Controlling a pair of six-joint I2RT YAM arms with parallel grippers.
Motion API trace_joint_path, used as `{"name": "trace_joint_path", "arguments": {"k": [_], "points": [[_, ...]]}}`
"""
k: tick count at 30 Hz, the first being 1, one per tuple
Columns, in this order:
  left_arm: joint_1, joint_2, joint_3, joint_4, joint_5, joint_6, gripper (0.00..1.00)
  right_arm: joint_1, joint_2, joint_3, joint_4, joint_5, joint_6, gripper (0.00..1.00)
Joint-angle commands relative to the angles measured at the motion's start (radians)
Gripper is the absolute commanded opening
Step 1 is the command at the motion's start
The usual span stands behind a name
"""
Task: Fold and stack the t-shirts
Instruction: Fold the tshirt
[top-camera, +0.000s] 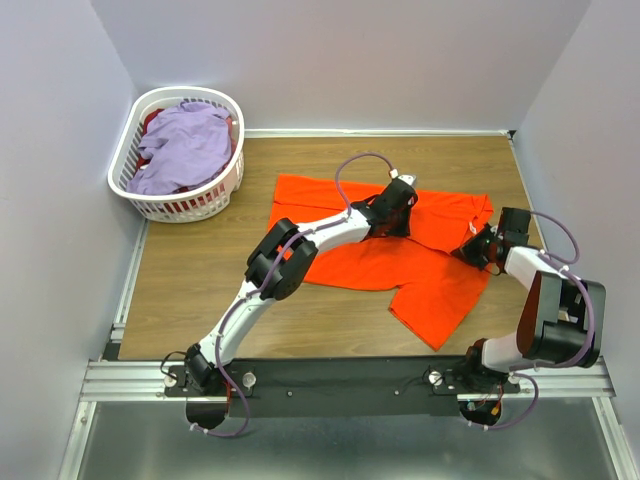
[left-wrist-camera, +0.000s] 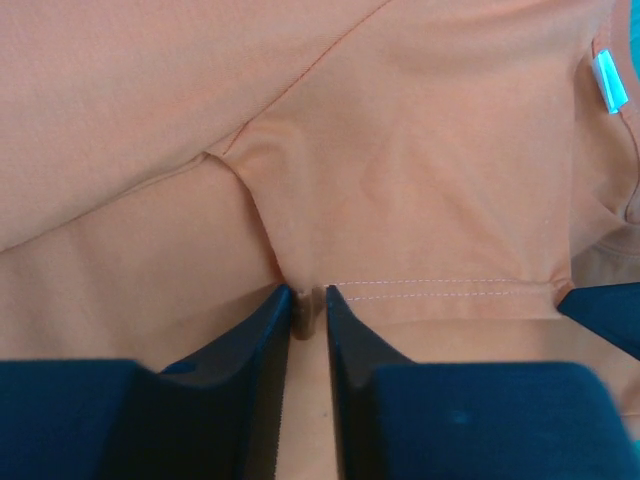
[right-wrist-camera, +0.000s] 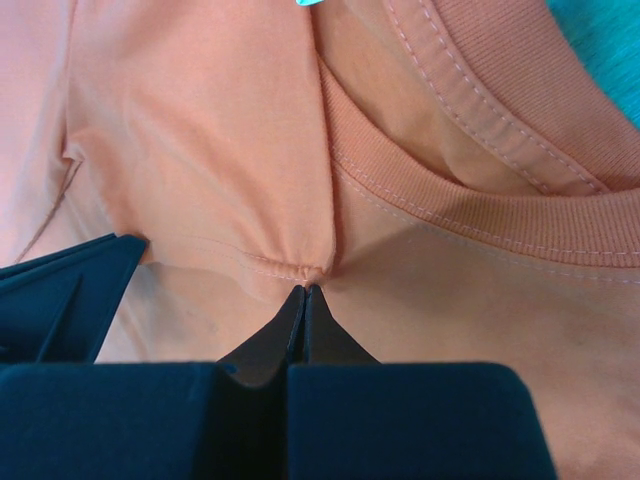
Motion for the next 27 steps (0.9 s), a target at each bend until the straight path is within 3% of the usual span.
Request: {"name": "trace_joint_path", "arguments": {"k": [1,2,4,14,27], "points": [[-0.004,0.007,0.028,-0.001,-0.014,0.014,0.12,-0.002,-0.034,-0.006,0.009,-0.025,-0.004,0.01],[-0.004,-0.001,0.028,-0.001,-0.012,0.017,0.04,-0.002,-0.050,-0.007,0.009,-0.025,-0.002,0.01],[-0.004,-0.007,0.028,-0.001,-0.012,0.018,0.00,-0.002,-0.065,-0.009,0.008,-0.026,-0.001,0.01],[-0.002,-0.038,0.035,-0.011,-0.012,0.020,0.00,-0.002,-0.166,-0.003,-0.055,0.033,-0.004,0.01],[-0.001,-0.070,0.008,-0.040,0.052,0.032,0.00,-0.002,-0.166,-0.043,-0.084,0.053,-0.015,0.01]]}}
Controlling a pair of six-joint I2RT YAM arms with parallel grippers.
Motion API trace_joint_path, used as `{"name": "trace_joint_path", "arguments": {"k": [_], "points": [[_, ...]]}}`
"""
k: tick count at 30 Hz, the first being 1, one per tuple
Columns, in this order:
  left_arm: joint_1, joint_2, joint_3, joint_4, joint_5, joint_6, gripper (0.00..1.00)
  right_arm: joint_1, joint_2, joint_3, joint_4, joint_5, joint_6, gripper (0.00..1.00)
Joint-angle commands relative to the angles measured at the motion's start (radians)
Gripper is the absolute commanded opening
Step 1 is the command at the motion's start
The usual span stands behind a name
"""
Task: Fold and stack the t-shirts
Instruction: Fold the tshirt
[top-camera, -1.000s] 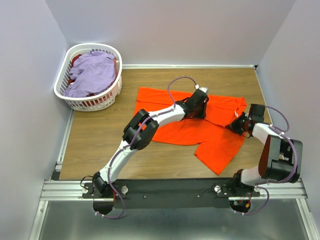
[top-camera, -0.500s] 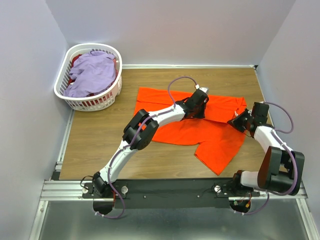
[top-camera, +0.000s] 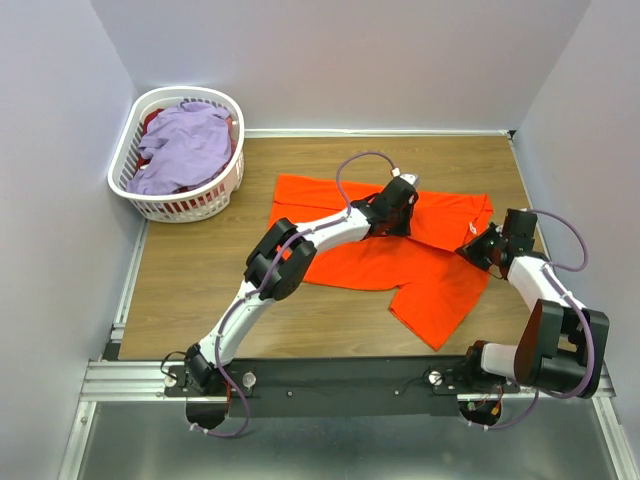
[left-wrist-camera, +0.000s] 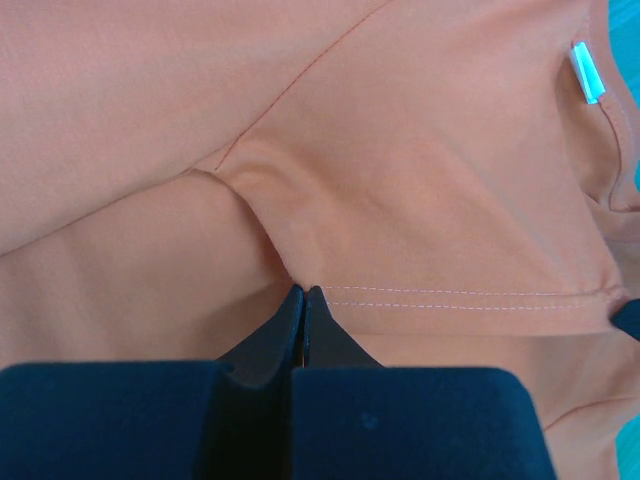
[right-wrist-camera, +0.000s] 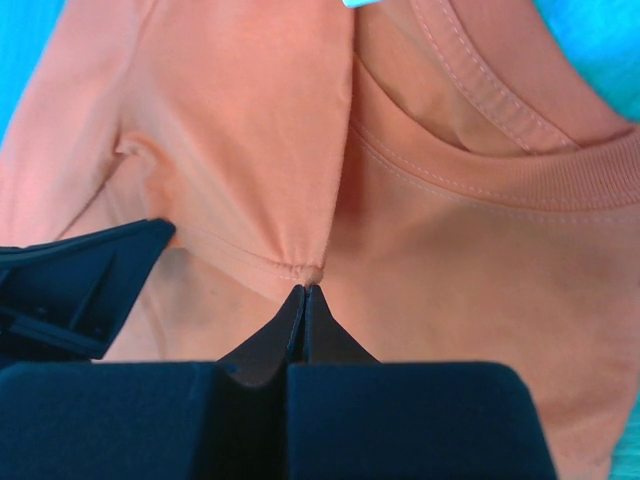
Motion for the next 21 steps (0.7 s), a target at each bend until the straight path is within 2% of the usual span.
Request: {"name": "trace_joint_path", "arguments": {"k": [1,4,6,7,9,10,11,12,13,15,18,19,21], "points": [[-0.001,-0.064,-0.014,-0.025,0.035,0.016,0.00,-0.002,0.003,-0.026,-0.032,0.025,-0.012,0.01],[-0.001,-0.061,-0.031,-0.024,0.032,0.018,0.00,-0.002,0.015,-0.030,-0.032,0.037,-0.016,0.01],[-0.001,-0.046,-0.029,-0.025,0.037,0.019,0.03,-0.004,0.027,-0.030,-0.032,0.046,-0.021,0.07],[-0.001,-0.041,-0.020,-0.027,0.040,0.019,0.06,-0.002,0.030,-0.029,-0.030,0.043,-0.022,0.14],[-0.001,-0.031,-0.009,-0.036,0.049,0.019,0.17,-0.004,0.030,-0.021,-0.032,0.046,-0.022,0.24],[-0.001,-0.031,-0.003,-0.037,0.049,0.019,0.21,-0.002,0.029,-0.013,-0.030,0.048,-0.022,0.32],[0.001,-0.034,-0.002,-0.036,0.044,0.019,0.24,-0.002,0.027,-0.006,-0.032,0.054,-0.021,0.36],[0.006,-0.040,-0.003,-0.037,0.041,0.019,0.34,-0.002,0.026,0.017,-0.030,0.068,-0.018,0.38],[0.010,-0.058,-0.008,-0.034,0.037,0.019,0.40,-0.002,0.029,0.031,-0.030,0.075,-0.013,0.40],[0.024,-0.086,-0.014,-0.030,0.037,0.024,0.46,-0.002,0.055,0.083,-0.029,0.108,0.005,0.41],[0.073,-0.158,-0.048,-0.018,0.028,0.032,0.47,-0.004,0.111,0.166,-0.015,0.129,0.020,0.37],[0.106,-0.204,-0.080,-0.013,-0.003,0.039,0.47,-0.004,0.153,0.181,-0.008,0.129,0.024,0.33],[0.143,-0.242,-0.112,-0.004,-0.056,0.061,0.45,-0.004,0.187,0.220,0.043,0.114,0.033,0.32]]}}
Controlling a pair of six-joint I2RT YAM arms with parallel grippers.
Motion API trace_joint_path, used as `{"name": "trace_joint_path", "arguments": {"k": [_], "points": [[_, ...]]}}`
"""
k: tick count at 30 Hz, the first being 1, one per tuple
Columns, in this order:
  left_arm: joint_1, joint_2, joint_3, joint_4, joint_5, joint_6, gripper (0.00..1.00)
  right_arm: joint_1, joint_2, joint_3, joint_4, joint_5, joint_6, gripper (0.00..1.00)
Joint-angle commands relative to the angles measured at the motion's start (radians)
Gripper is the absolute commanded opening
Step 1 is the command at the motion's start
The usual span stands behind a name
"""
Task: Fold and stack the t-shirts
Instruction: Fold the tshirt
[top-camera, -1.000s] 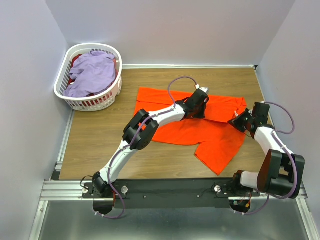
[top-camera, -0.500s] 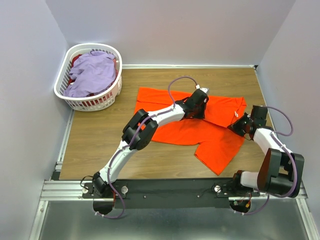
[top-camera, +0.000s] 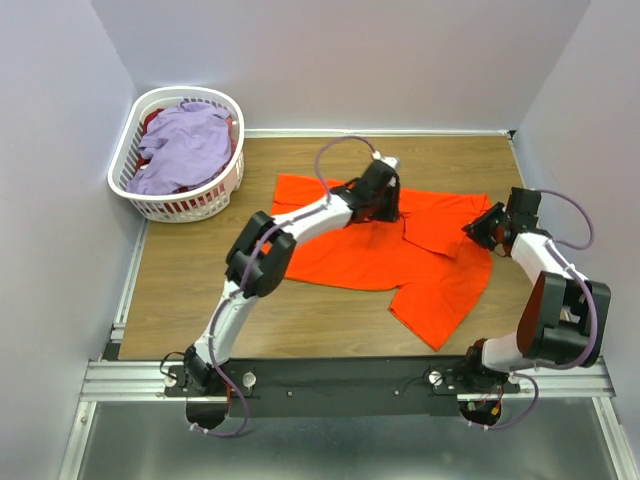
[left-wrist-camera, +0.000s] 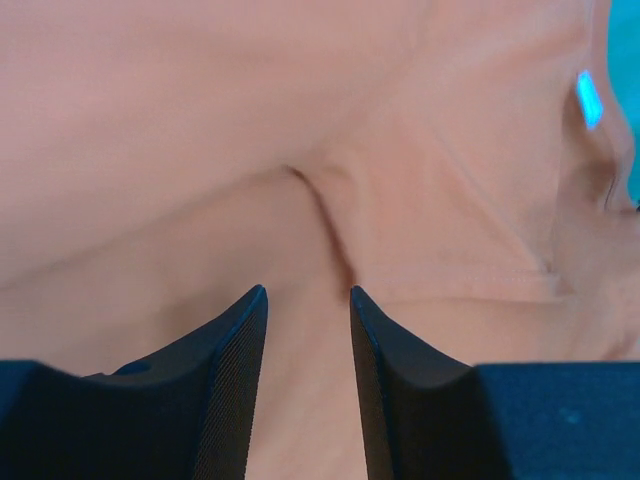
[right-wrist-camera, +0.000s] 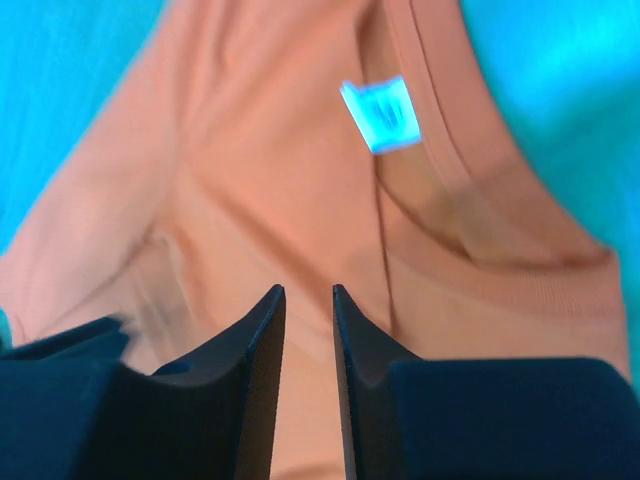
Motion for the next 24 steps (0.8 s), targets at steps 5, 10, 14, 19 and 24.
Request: {"name": "trace_joint_path", "arguments": {"k": [5,10,14,19,24], "points": [[0.245,-0.197,-0.135,0.002,-0.146,0.079,0.42,-0.010,0.224,0.146,0.120,0.035,0.047,0.32],[0.406,-0.186,-0.227,0.004,-0.168,0.099,0.41,-0.018,0.348,0.194,0.188,-0.002,0.073,0.32],[0.468,-0.146,-0.232,-0.004,-0.154,0.107,0.41,-0.037,0.425,0.235,0.203,-0.029,0.102,0.32],[0.512,-0.068,-0.195,-0.034,-0.117,0.113,0.39,-0.062,0.465,0.232,0.202,-0.022,0.134,0.32],[0.525,-0.027,-0.168,-0.056,-0.084,0.115,0.39,-0.088,0.494,0.237,0.202,-0.002,0.128,0.32]]}}
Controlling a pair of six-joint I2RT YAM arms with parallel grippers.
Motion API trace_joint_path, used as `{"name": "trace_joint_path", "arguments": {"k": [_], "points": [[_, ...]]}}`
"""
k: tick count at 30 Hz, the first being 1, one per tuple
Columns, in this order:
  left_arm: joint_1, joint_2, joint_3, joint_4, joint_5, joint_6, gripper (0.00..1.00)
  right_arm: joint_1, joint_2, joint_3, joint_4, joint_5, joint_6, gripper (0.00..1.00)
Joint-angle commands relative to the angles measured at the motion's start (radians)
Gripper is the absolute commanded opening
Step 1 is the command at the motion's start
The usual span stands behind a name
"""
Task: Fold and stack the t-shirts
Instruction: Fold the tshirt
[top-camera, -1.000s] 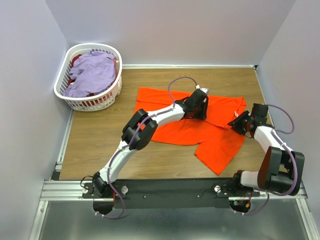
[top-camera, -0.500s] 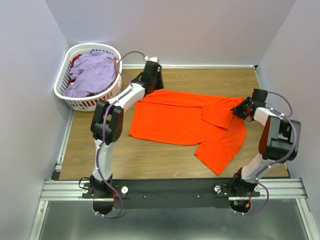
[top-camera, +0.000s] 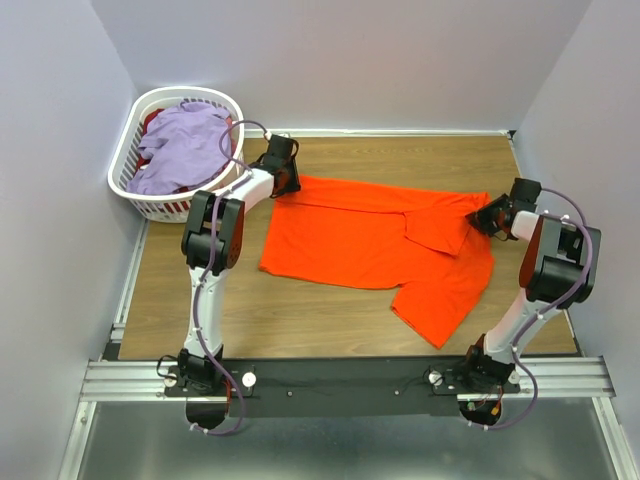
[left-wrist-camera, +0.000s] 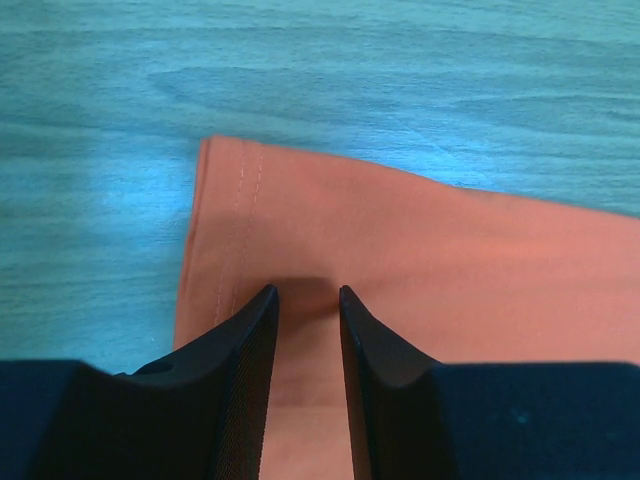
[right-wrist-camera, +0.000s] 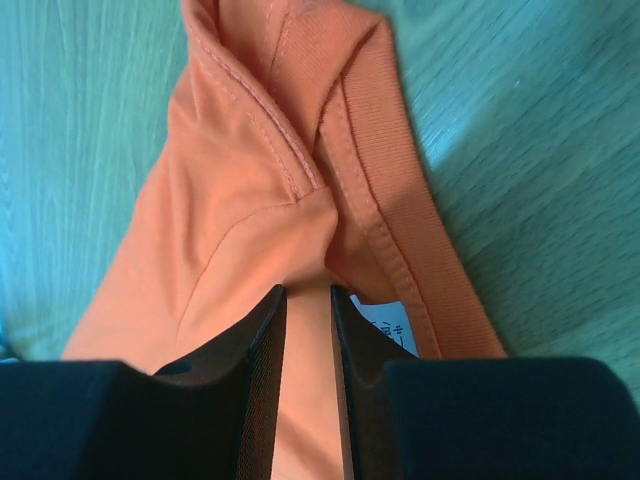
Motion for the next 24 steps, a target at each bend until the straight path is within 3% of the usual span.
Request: {"name": "trace_joint_path", "arguments": {"k": [1,6,15,19,24], "points": [[0.014,0.054,0.014,-0.050,0.045,0.010,0.39,-0.026,0.059,0.018,0.000,0.035,0.002,0.32],[0.031,0.072,0.056,-0.065,0.067,0.003,0.39,-0.035,0.158,0.113,-0.001,0.031,-0.022,0.32],[0.052,0.176,0.273,-0.160,0.094,0.011,0.39,-0.033,0.338,0.344,-0.001,-0.096,-0.059,0.35],[0.060,0.163,0.310,-0.159,0.080,0.014,0.40,-0.033,0.295,0.361,-0.001,-0.086,-0.096,0.39],[0.060,0.034,0.289,-0.151,0.079,0.049,0.46,-0.033,0.113,0.334,-0.044,-0.031,-0.142,0.55]]}}
